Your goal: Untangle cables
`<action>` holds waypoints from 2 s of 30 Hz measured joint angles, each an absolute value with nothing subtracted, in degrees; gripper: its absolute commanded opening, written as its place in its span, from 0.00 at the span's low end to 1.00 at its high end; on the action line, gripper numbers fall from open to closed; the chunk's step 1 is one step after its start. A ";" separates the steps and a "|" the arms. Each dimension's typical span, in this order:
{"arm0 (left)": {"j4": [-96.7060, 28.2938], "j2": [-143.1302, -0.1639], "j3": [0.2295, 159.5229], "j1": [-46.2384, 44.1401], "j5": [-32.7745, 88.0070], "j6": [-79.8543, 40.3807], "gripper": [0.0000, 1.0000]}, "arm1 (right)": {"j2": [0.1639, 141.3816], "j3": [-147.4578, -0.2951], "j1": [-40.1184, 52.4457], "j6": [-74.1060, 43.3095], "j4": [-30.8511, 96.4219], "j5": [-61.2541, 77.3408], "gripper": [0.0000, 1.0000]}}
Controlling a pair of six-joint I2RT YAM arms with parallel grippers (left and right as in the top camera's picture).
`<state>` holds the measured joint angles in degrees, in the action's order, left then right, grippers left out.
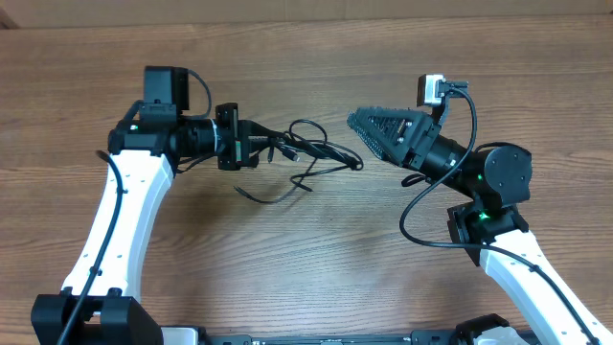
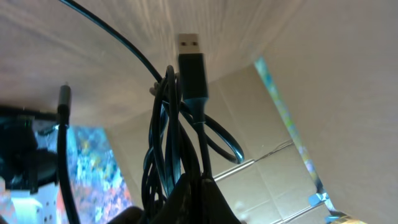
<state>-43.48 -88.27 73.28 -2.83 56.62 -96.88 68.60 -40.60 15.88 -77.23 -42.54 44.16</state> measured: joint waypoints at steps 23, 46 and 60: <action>-15.79 -88.36 73.10 0.27 70.28 -38.28 0.04 | 68.53 -40.84 15.90 -68.05 -8.78 42.89 1.00; -8.10 -88.38 73.12 -1.76 85.30 -31.07 0.04 | 68.53 -40.82 15.90 -54.30 -10.55 43.27 0.54; -7.70 -88.38 73.12 -4.75 80.07 -30.87 0.04 | 68.53 -40.82 15.90 -53.17 -10.11 43.24 0.43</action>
<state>-7.70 -88.38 73.12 -4.75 80.07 -30.87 68.53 -40.82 15.90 -53.17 -10.11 43.24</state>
